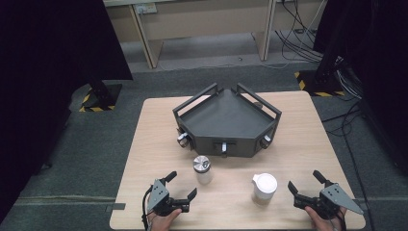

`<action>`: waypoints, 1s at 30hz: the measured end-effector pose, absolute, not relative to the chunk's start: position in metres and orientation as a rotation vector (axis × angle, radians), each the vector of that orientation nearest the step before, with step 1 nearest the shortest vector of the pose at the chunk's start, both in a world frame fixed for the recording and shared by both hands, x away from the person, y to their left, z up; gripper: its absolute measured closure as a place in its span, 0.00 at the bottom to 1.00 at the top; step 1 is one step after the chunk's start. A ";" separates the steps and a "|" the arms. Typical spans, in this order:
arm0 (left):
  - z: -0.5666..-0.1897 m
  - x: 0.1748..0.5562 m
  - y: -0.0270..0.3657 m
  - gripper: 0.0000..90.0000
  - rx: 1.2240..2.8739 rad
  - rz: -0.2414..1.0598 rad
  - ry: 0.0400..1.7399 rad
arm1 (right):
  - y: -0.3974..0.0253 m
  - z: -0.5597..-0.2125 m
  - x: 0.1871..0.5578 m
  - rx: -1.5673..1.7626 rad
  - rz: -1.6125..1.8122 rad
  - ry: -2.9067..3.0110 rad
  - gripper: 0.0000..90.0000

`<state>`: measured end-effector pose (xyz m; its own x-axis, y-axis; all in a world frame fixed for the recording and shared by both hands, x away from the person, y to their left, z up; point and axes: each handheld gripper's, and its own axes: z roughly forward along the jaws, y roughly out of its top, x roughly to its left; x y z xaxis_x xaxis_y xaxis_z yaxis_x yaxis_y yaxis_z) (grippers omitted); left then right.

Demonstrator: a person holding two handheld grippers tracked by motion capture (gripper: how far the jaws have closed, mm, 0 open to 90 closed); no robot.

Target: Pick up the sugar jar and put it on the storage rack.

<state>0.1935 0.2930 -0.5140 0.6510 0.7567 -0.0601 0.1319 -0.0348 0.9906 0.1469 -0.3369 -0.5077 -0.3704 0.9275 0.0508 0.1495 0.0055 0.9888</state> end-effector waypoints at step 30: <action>-0.511 0.199 0.288 0.01 1.571 0.574 0.744 | -0.338 -0.509 0.147 1.138 1.442 1.587 0.00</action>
